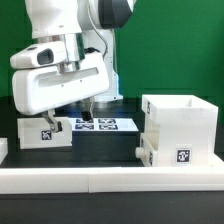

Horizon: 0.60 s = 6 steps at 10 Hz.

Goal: Assemble drawer

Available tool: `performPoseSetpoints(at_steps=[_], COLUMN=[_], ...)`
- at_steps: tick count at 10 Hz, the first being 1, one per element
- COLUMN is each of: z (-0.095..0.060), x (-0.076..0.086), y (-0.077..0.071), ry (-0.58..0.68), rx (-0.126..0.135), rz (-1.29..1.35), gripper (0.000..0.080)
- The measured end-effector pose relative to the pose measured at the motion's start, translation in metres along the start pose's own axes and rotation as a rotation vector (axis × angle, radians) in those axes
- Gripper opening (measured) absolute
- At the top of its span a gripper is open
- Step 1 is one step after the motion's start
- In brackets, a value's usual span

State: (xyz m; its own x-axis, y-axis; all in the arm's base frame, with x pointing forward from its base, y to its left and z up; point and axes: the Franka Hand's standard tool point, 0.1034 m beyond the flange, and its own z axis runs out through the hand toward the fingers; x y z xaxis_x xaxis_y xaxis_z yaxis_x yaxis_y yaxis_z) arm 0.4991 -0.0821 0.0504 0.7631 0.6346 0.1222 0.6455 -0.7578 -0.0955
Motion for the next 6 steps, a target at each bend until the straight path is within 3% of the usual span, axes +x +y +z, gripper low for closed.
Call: performPoseSetpoints(at_steps=[3, 4, 6], z=[0.001, 0.002, -0.002], x=[-0.001, -0.011, -0.035], y=[-0.001, -0.003, -0.011], ry=[0.001, -0.001, 0.000], rx=[0.001, -0.001, -0.042], rz=[0.161, 0.246, 0.272], gripper=[0.0649, 0.0649, 0.0649])
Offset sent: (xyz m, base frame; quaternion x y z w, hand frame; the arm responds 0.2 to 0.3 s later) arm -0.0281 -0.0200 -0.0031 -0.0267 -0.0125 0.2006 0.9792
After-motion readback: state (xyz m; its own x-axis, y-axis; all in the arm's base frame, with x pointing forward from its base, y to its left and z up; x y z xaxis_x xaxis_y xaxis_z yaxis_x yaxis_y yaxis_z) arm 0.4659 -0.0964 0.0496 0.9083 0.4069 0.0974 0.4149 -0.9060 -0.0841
